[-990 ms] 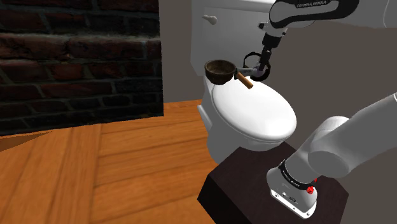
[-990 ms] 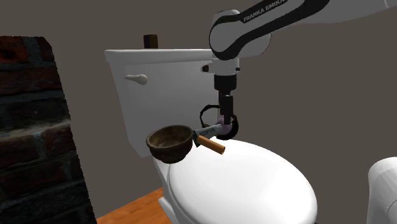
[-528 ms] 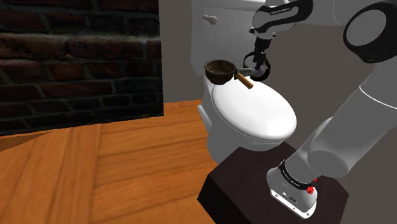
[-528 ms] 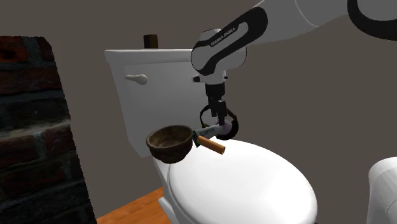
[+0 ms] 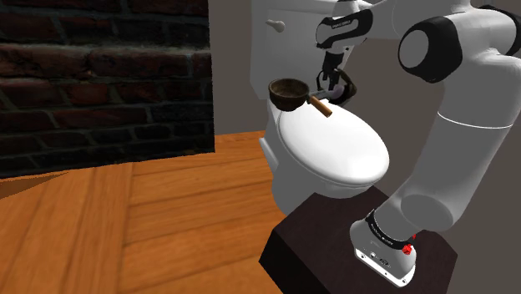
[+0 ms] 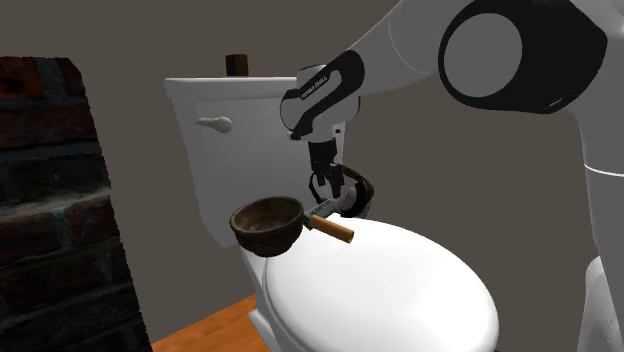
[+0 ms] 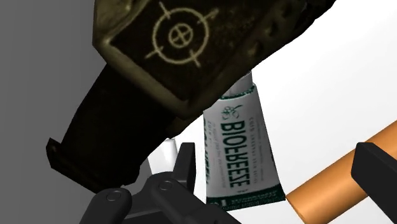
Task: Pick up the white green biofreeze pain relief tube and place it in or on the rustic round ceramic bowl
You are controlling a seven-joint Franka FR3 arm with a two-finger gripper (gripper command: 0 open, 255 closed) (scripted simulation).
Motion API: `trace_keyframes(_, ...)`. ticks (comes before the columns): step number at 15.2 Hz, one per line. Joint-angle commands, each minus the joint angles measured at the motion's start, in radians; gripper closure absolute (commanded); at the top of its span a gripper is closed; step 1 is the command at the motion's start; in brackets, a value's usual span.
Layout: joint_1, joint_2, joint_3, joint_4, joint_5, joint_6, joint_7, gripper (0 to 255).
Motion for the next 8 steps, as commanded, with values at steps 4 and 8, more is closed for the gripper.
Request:
trace_keyframes(4,-0.016,0.034,0.003,-0.044,0.012,0.049,-0.013,0)
trace_keyframes(8,-0.017,0.037,0.004,-0.048,0.013,0.056,-0.014,0)
